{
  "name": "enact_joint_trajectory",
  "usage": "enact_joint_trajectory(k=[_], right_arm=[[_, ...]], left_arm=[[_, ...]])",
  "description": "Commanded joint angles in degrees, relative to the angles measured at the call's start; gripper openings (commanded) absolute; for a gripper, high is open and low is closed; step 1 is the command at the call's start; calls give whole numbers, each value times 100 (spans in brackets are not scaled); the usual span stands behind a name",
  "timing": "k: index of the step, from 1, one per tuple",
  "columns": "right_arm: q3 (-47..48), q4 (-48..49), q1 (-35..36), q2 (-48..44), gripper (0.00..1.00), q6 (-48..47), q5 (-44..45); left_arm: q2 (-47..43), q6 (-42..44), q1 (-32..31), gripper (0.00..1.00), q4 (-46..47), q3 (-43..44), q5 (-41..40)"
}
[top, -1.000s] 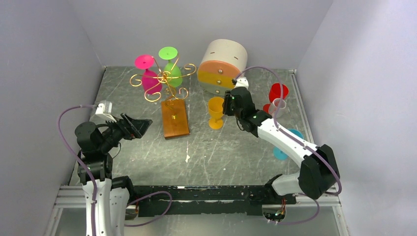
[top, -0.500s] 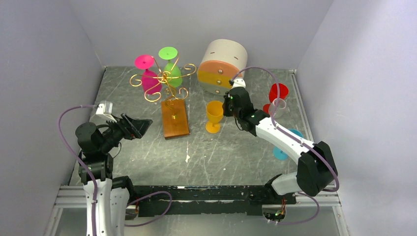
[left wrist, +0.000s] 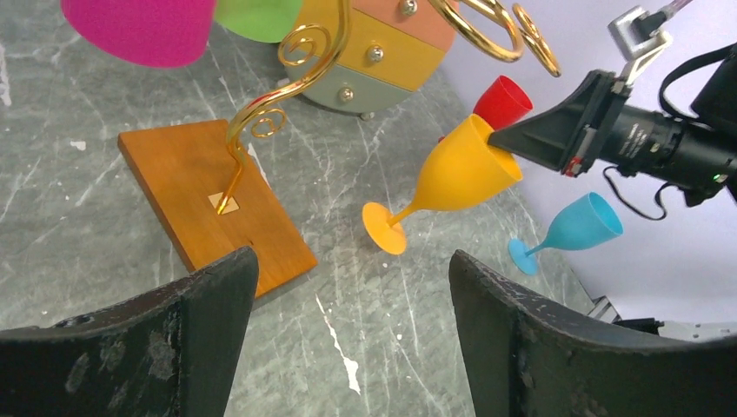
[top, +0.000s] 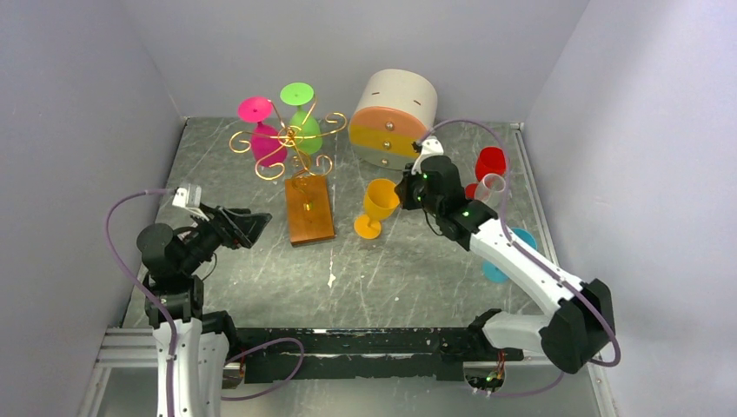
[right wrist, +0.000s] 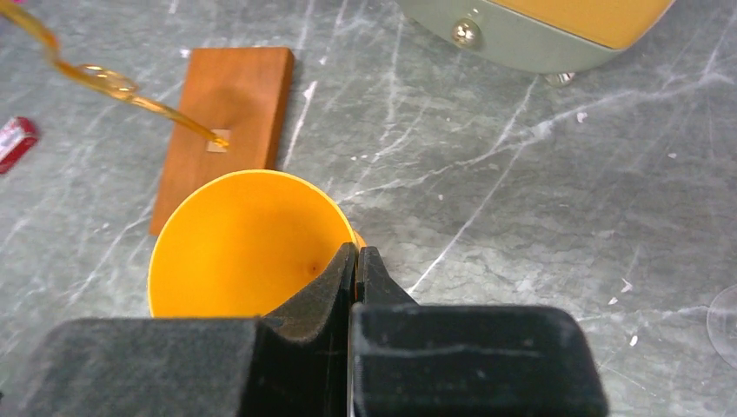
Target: Place the wine glass upside down on the wine glass rack
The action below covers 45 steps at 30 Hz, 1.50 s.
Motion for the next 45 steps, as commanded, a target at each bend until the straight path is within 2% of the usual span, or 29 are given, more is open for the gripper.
enact_joint_trajectory(k=[1, 4, 8, 13, 20, 26, 31, 34, 39, 43, 45], right_arm=[[-81, -145, -34, -575, 0, 46, -681], [-173, 10, -29, -956, 0, 231, -1319], [-292, 247, -32, -1340, 0, 541, -2045], [-318, 297, -31, -1645, 0, 748, -2594], [-370, 266, -34, -2000, 0, 920, -3041], [-216, -134, -29, -1843, 0, 915, -2864], [66, -273, -43, -1540, 0, 1076, -3322], [146, -256, -38, -1563, 0, 1192, -3462], [182, -210, -47, -1657, 0, 1294, -3490], [126, 127, -45, -1685, 0, 1685, -3714], [4, 481, -51, -1709, 0, 2054, -3836]], left_arm=[[-65, -36, 37, 84, 921, -252, 450], [-39, -178, 33, 84, 1442, -424, 661], [-74, -409, 30, 85, 2608, -712, 1138], [-303, 165, 31, 87, 3379, -935, 1576], [-110, 1691, -371, 85, 2880, -937, 2004], [721, 3242, -1602, 77, 1593, -356, 1644], [1146, 4464, -2485, 79, 689, 195, 1200], [1082, 5127, -2668, 81, 336, 288, 1211], [750, 6932, -2720, 84, -551, 421, 1348], [540, 7299, -2721, 87, -418, 438, 1495], [652, 7604, -2721, 85, -715, 554, 1620]])
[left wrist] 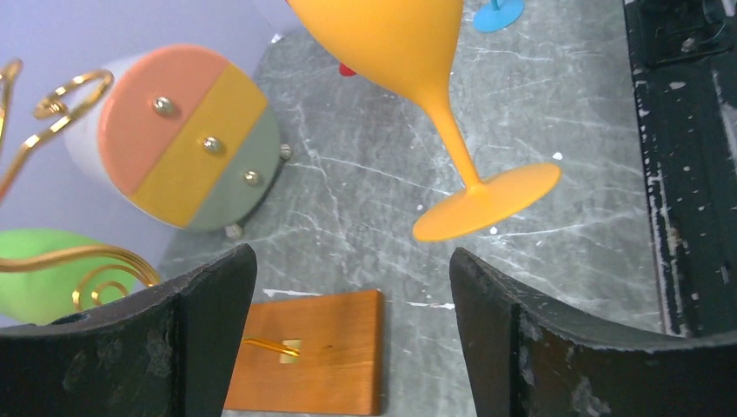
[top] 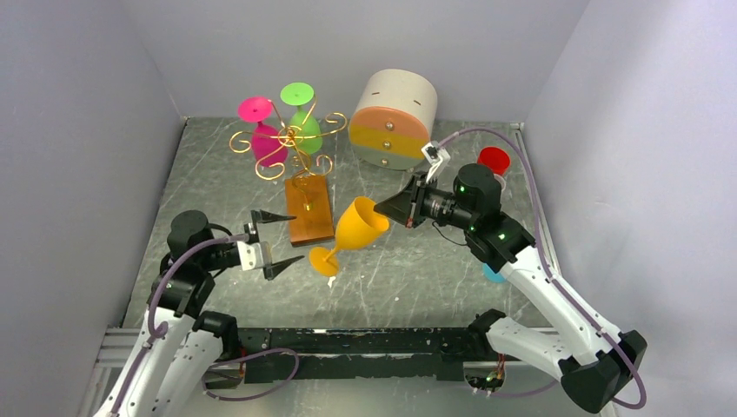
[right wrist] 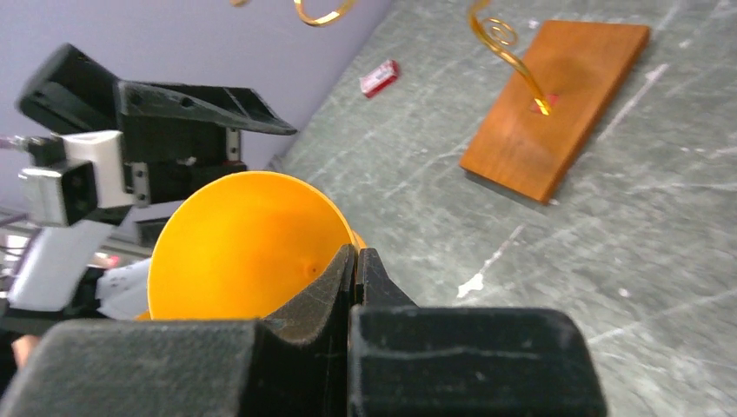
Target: Place the wine glass upside down on the wine glass rack
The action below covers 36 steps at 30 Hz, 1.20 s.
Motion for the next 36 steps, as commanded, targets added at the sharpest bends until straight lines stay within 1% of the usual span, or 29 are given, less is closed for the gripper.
enact_joint_trajectory(k=[1, 3, 5, 11, 14, 20, 25, 28, 30, 33, 36], right_arm=[[-130, 1001, -32, -128, 0, 886, -468], [-285, 1391, -25, -160, 0, 1231, -665], [-282, 1494, -24, -143, 0, 1370, -641], [-182, 1573, -28, 53, 0, 1376, -587], [-212, 1676, -28, 160, 0, 1436, -613], [-264, 1809, -25, 262, 0, 1500, -606], [-280, 1792, -28, 361, 0, 1437, -574], [-385, 1865, -22, 373, 0, 1459, -565], [-420, 1887, -27, 383, 0, 1453, -557], [-449, 1922, -23, 401, 0, 1450, -548], [-482, 1976, -29, 400, 0, 1470, -571]], left_arm=[[147, 1257, -57, 85, -609, 389, 359], [272, 1527, -57, 83, -897, 450, 446], [297, 1603, -57, 82, -933, 464, 541], [195, 1703, -57, 77, -999, 436, 743], [210, 1816, -57, 71, -1103, 502, 830], [254, 1909, -57, 72, -1232, 542, 1071], [422, 2240, -57, 66, -1614, 721, 1379], [415, 2252, -51, 63, -1616, 713, 1468], [425, 2261, -52, 58, -1625, 709, 1486], [461, 2295, -55, 47, -1665, 732, 1493], [469, 2309, -57, 30, -1694, 765, 1431]])
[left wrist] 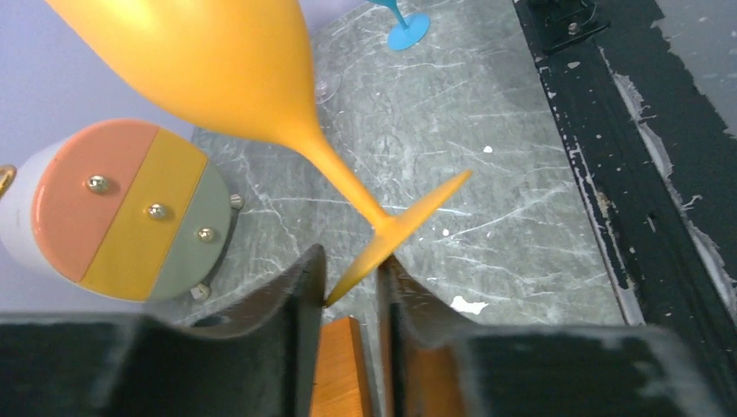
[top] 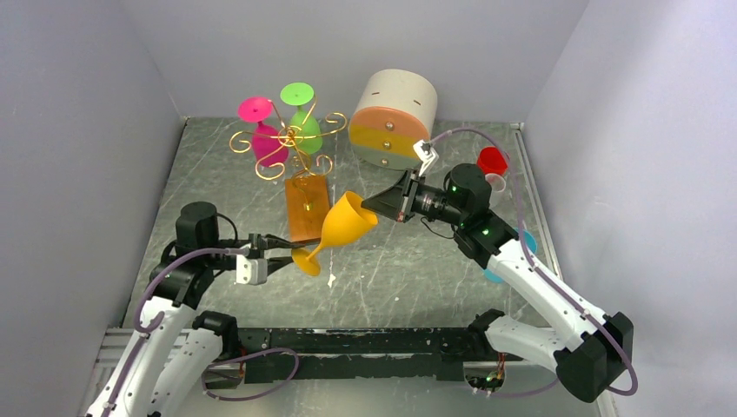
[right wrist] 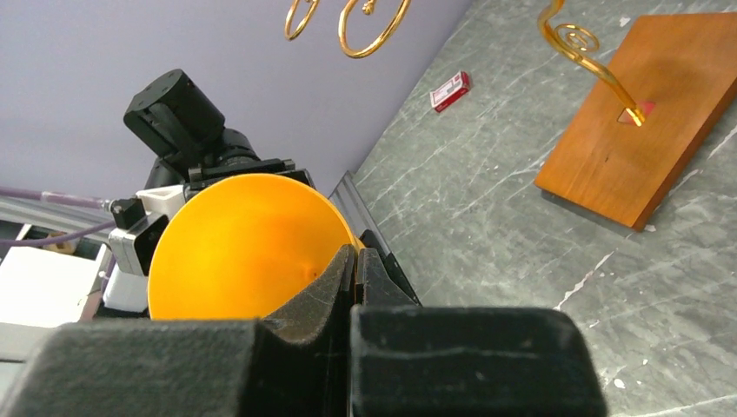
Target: Place the wine glass upside down on the wine glass rack
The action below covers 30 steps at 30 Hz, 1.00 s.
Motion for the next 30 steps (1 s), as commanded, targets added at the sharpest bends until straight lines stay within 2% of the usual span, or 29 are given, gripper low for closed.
enact_joint_trajectory(k=[1, 3, 5, 10, 14, 20, 30], right_arm=[[-47, 265, -24, -9, 0, 29, -39], [-19, 194, -23, -9, 0, -35, -46], [-30, 154, -28, -56, 2, -75, -25], [-249, 162, -24, -363, 30, -212, 214], [-383, 101, -20, -631, 49, -306, 491], [-300, -255, -29, -1040, 68, -494, 987], [-341, -444, -26, -1484, 99, -666, 1272]], left_arm=[[0, 228, -44, 24, -81, 209, 213], [-48, 170, -44, 12, -60, 223, 122], [-107, 48, -41, 7, 19, 213, 34], [-120, 99, -44, 7, -67, 197, 155], [-135, 248, -44, 7, -225, 263, 228], [-283, 119, -44, 7, -198, 493, 159], [-441, -387, -44, 7, 373, 716, -173]])
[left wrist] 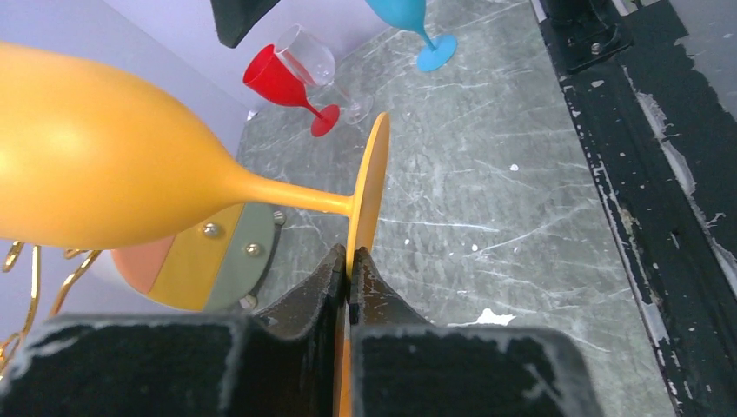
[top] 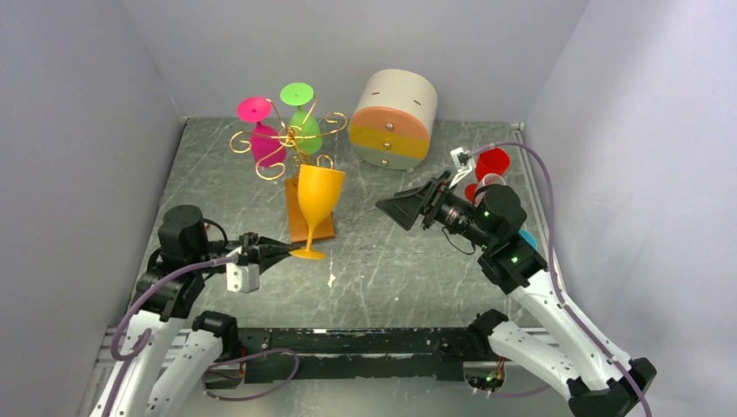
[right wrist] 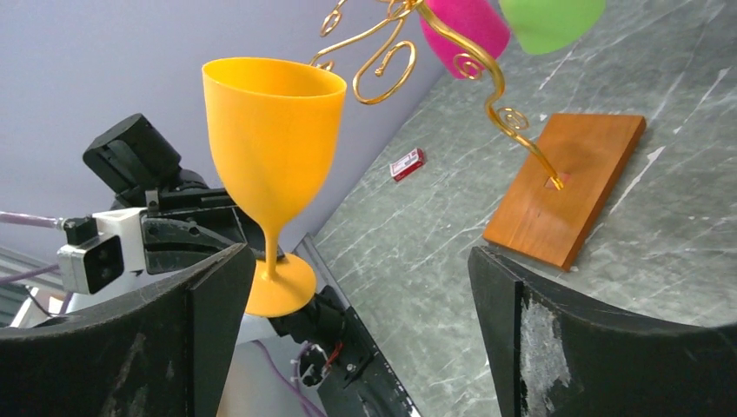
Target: Place the wine glass upside down on the wine glass rack
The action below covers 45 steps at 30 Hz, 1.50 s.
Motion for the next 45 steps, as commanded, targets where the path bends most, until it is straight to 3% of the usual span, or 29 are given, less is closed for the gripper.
enact_joint_trajectory(k=[1, 8, 13, 18, 27, 31, 38, 45], right_arm=[[-19, -151, -4, -152, 100, -182, 208], [-94, -251, 0, -213, 100, -322, 257], [-15, -453, -4, -166, 100, -466, 342], [3, -508, 2, -144, 100, -535, 441], [-133, -408, -5, -36, 100, -551, 440], [-170, -402, -6, 50, 100, -596, 458], [-254, -212, -5, 196, 100, -588, 440], [-349, -72, -8, 383, 100, -599, 404]], left_arm=[[-89, -215, 2, 7, 535, 302, -97], [-183, -649, 2, 7, 1151, 534, -358], [-337, -1564, 2, 7, 2003, 608, -940], [-518, -2752, 2, 7, 2744, 536, -1919], [-757, -4216, 2, 7, 3012, 517, -3687], [-955, -5280, 2, 7, 3260, 484, -4788], [-858, -7461, 2, 7, 2286, 1051, -7225], [-462, -9053, 2, 7, 1003, 1654, -7984]])
